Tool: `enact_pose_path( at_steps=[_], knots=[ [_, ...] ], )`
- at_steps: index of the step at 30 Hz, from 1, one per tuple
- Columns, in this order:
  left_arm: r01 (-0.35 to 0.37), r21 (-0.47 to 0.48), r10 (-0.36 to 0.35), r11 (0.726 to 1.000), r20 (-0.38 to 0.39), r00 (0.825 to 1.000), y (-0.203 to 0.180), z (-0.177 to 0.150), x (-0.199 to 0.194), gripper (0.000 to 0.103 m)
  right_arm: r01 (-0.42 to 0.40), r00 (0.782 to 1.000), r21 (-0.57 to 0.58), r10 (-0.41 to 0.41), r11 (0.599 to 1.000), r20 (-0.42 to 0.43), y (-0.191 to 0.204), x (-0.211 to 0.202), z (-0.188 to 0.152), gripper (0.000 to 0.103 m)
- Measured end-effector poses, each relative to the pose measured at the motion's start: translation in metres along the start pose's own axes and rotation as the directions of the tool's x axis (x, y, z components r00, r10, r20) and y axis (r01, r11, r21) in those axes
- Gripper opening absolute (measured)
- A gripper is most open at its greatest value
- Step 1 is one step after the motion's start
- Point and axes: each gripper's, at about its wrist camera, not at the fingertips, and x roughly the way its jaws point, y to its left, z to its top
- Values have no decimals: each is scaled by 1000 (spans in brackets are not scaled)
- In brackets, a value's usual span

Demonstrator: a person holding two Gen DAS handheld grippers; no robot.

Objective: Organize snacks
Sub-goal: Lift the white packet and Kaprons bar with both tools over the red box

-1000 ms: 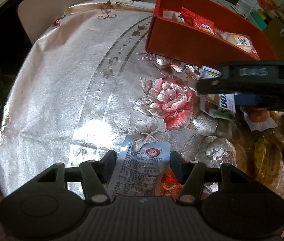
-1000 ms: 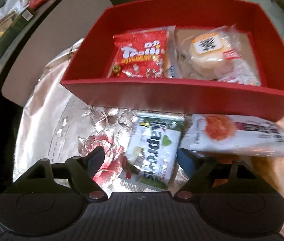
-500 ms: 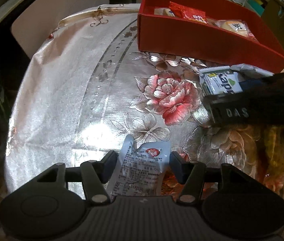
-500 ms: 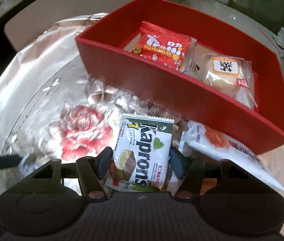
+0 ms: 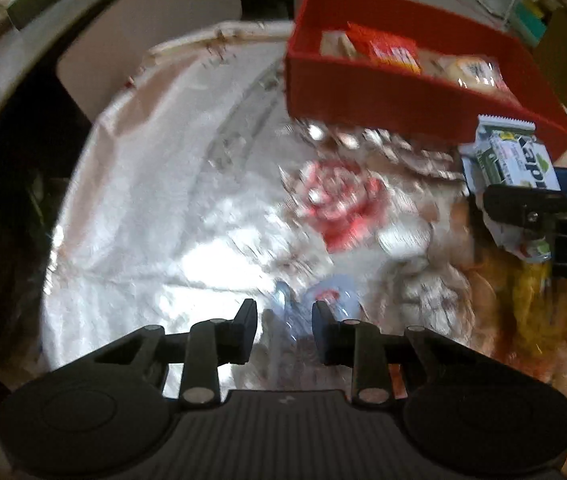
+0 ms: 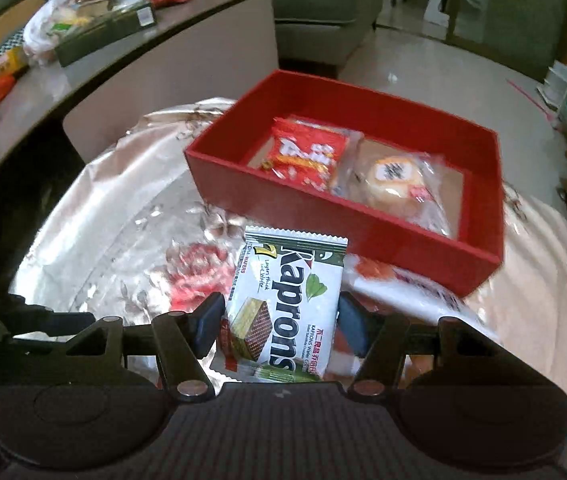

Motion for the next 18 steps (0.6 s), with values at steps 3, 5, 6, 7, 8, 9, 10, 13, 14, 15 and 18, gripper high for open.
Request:
enact_pose_path(
  at_steps=[3,5,6,7,8,9,10,13,14,15,18],
  knots=[
    [41,-61,-41,997,11,999,-2,-8,-1,58,-8,1000,-1,8,1000,8,-1,-7,-3,68],
    [4,-93,-5,996,-9,1000,-6,-13,7,66,-26,999,-2,26,1000,31,2,-16,-3,68],
    [-10,-87,9,996,-13,1000,-9,-14,11,66,-38,998,-1,38,999,41,2,-19,-3,68],
    [-29,-74,27,997,-22,999,-12,-17,18,66,-48,998,-5,48,999,49,3,-23,-3,68],
    [-56,-69,54,996,-36,998,-13,-20,27,77,-49,997,-10,50,999,54,4,-25,-3,68],
    [-68,-97,69,993,3,998,-10,-24,28,82,-49,997,-12,50,999,56,3,-25,-3,68],
    [-51,-115,53,992,17,998,-6,-26,30,82,-52,997,-8,52,999,56,1,-25,-3,68],
    [-32,-113,35,993,27,999,-6,-27,28,63,-52,998,-5,52,999,43,-3,-20,-3,68],
    [-36,-105,40,994,36,999,-8,-26,24,46,-51,998,-4,51,999,38,-3,-18,-3,68],
    [-26,-107,29,994,30,999,-9,-26,22,45,-51,998,-4,51,999,34,-2,-16,-2,68],
    [-14,-112,15,994,9,1000,-11,-27,22,45,-60,997,-14,60,998,42,5,-15,2,68]
  ],
)
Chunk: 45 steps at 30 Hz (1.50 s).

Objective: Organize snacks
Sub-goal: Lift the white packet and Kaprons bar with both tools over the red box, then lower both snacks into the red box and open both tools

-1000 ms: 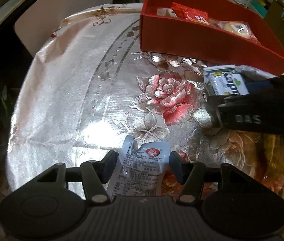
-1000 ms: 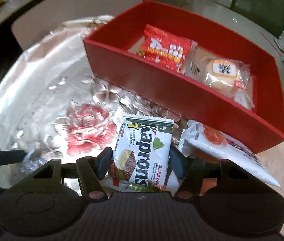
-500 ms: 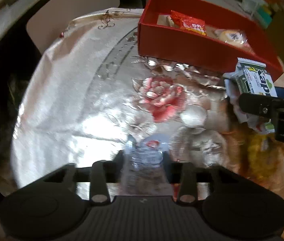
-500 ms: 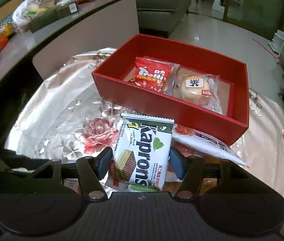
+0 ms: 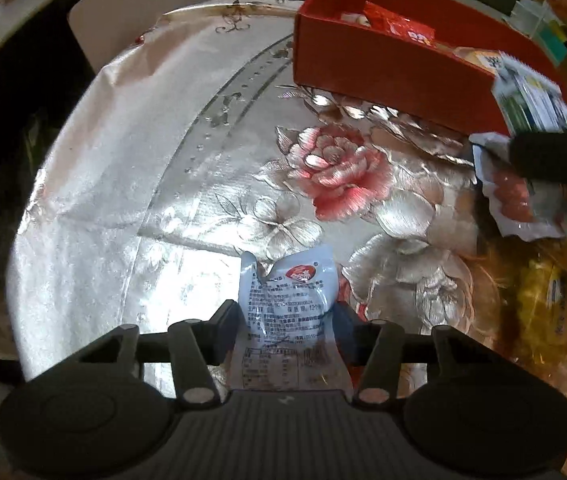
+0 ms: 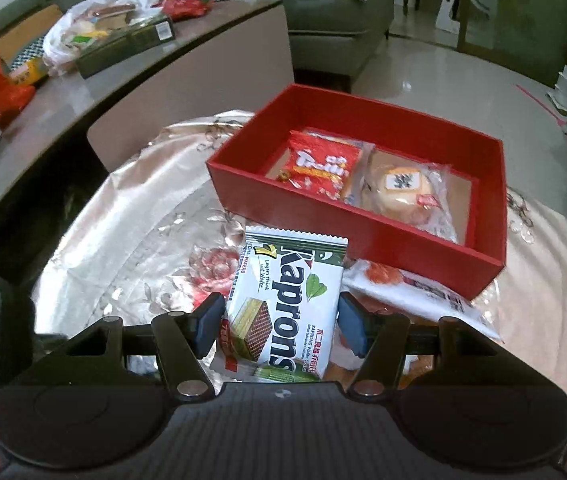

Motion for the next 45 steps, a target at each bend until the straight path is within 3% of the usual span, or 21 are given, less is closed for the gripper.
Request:
enact_pose_path(
  at_steps=[6,8,12,17,20,25,31,35,38,45],
  knots=[
    [9,-22,-8,1000,41,999,-2,6,-27,45,-17,999,-2,17,1000,40,1,-16,0,68],
    [26,-35,-24,999,60,998,-4,15,-35,45,-18,998,10,18,1000,52,-4,-21,0,68],
    [11,31,-15,999,138,990,-16,35,-42,45,-7,997,42,4,999,74,-17,-27,2,68],
    [61,22,-64,998,187,980,-18,65,-42,45,26,996,75,-32,997,86,-32,-23,9,68],
    [43,46,-52,998,235,971,-23,78,-42,45,38,995,78,-45,996,90,-37,-19,14,68],
    [51,52,-63,997,244,968,-28,95,-44,45,43,993,92,-53,995,105,-44,-17,24,68],
    [10,78,-35,997,325,945,-30,91,-71,46,31,989,115,-47,993,138,-45,-24,29,68],
    [1,82,-29,997,335,942,-33,90,-66,46,22,986,108,-39,994,164,-41,-34,28,68],
    [38,81,-63,996,335,940,-37,98,-60,46,31,984,112,-50,993,173,-46,-36,29,68],
    [40,72,-63,997,343,937,-36,109,-52,46,53,987,134,-72,990,144,-56,-20,35,68]
  ],
)
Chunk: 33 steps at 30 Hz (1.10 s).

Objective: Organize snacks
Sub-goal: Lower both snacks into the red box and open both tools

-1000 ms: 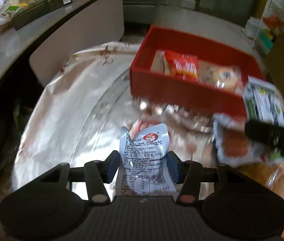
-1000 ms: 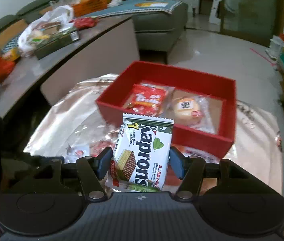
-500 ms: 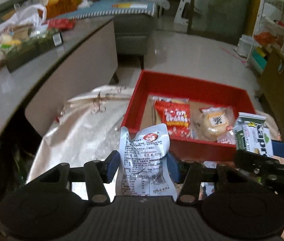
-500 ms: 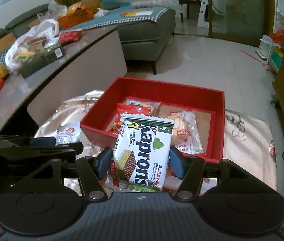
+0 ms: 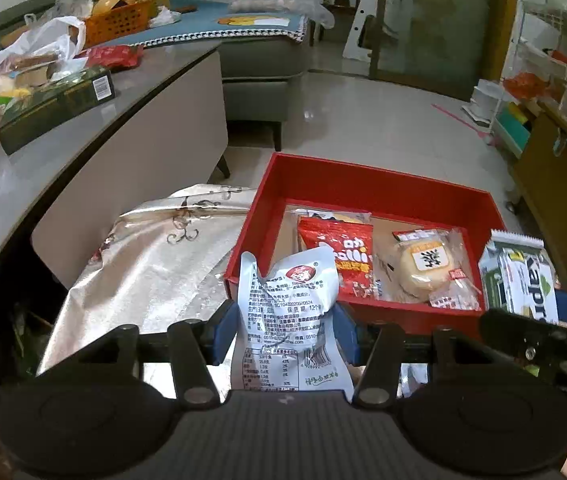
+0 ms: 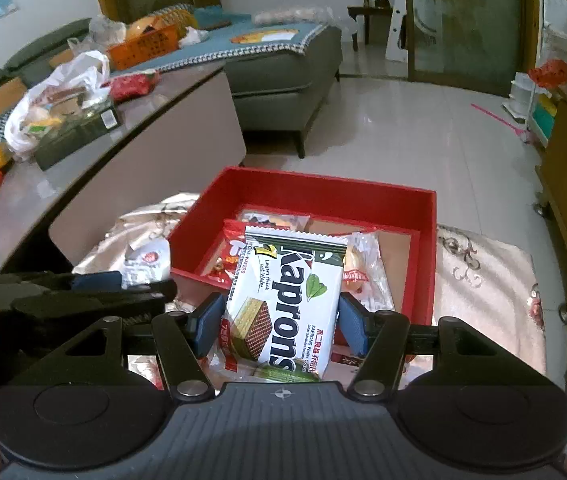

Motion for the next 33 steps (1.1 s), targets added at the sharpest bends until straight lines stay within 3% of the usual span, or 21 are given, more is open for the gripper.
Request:
enact_pose_path(
  at_steps=[18,33],
  knots=[
    [-14,-3,14,1000,56,998,2,20,5,46,-1,1000,22,1,1000,19,-5,8,10,68],
    [-24,1,24,1000,58,998,-1,30,19,46,19,999,49,-20,999,28,-18,22,23,68]
  ],
)
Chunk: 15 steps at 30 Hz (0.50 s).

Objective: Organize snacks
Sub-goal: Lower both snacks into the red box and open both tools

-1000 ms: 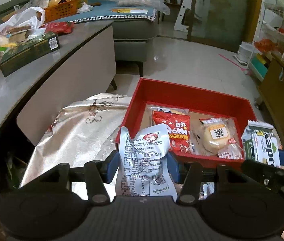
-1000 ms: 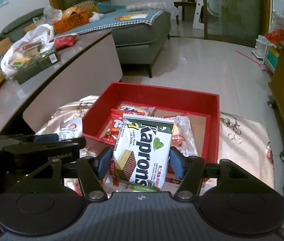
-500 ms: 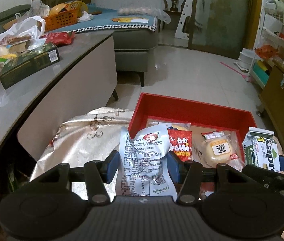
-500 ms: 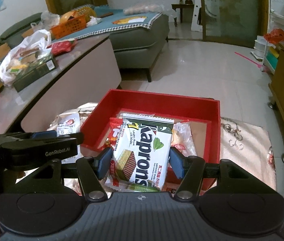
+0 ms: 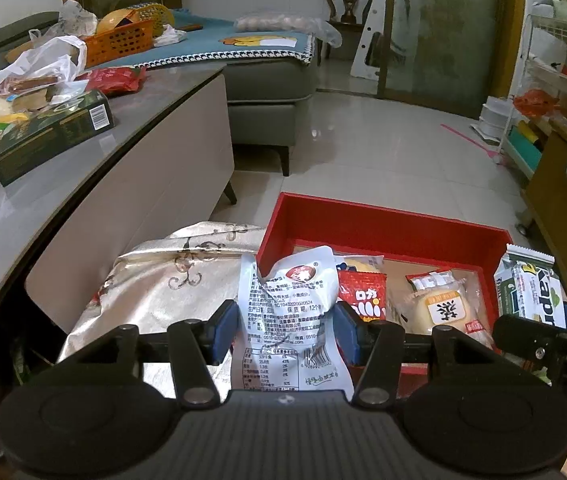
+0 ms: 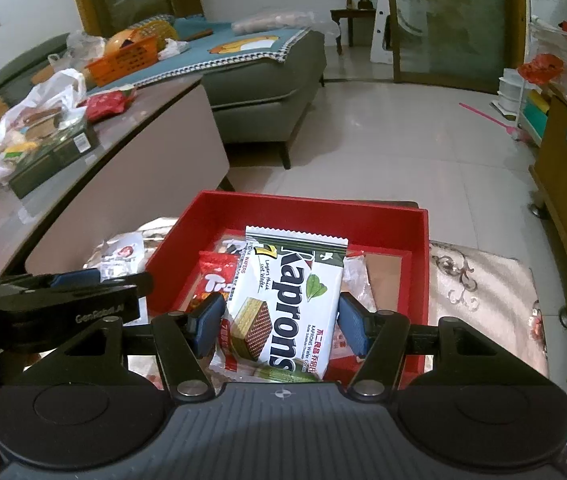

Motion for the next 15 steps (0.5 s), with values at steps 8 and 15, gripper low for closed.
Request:
enact_pose_path(
  at_steps=[8,15],
  knots=[
    [-4,-4,4,1000,-5,1000,-3,9,17,46,13,1000,16,-13,1000,-9,-8,14,5,68],
    [7,0,-7,1000,-22,1000,-9,15,36,46,17,999,25,-17,1000,-29,-13,32,11,68]
  ],
)
